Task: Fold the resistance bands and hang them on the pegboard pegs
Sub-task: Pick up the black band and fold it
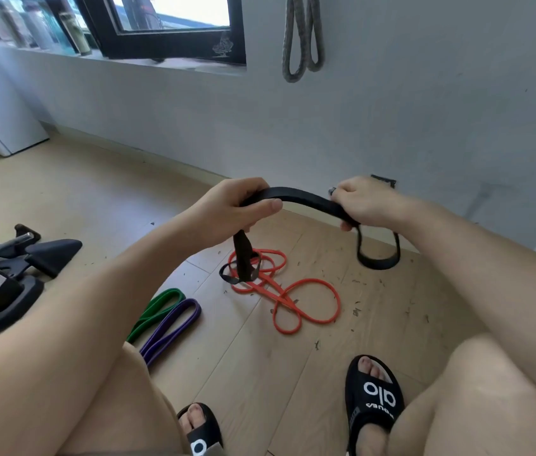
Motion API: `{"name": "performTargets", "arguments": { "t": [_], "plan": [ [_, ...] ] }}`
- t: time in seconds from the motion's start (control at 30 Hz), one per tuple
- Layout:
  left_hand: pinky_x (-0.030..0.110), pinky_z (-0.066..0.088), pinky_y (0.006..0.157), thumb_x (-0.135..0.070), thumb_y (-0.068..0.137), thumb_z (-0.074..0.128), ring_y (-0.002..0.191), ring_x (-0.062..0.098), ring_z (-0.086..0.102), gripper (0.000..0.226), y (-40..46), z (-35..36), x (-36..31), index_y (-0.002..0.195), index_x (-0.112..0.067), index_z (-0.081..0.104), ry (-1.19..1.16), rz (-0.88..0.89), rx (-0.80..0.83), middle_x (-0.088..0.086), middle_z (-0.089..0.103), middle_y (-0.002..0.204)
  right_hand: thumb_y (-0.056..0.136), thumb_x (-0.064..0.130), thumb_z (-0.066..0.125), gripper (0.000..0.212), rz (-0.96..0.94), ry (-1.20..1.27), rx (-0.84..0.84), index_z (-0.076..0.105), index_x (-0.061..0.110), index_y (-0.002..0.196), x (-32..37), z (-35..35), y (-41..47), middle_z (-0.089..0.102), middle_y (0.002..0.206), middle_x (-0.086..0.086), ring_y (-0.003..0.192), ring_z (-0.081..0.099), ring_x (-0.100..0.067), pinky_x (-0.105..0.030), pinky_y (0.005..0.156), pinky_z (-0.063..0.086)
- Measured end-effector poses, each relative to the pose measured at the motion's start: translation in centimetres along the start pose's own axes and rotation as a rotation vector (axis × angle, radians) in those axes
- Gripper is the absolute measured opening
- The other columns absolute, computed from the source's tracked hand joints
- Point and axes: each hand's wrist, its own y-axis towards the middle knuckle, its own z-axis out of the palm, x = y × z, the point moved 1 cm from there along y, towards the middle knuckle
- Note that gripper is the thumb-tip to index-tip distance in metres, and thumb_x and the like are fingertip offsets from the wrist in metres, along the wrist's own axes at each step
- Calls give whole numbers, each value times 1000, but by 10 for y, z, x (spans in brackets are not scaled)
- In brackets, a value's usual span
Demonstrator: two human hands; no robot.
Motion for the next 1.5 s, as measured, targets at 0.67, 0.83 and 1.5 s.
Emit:
{"name": "performTargets", "arguments": {
  "t": [0.67, 0.83, 1.5],
  "plan": [
    [36, 54, 80, -13, 99, 61, 79, 11, 68, 15, 0, 14, 4, 88, -20, 53, 42, -29, 110, -7, 60, 80, 97, 25, 68, 14, -308, 599, -116, 65, 12, 99, 62, 4, -22, 51, 64, 0, 53, 46, -11, -30, 53, 43],
    [34, 56, 87, -19, 98, 63, 90, 12, 70, 9, 4, 13, 4, 95, -24, 57, 134, -24, 113, -7, 69, 91, 94, 19, 68, 11, -232, 699, -249, 64, 14, 86, 53, -9, -20, 49, 63, 1, 52, 43, -11, -27, 49, 38],
    [29, 51, 63, -27, 99, 57, 60, 8, 57, 9, -2, 14, -22, 102, -21, 64, 148, 114, 29, -8, 64, 70, 109, 48, 30, 58, -232, 495, 180, 71, 7, 101, 44, 16, -17, 78, 91, -6, 91, 73, -16, -30, 93, 52]
  ]
}}
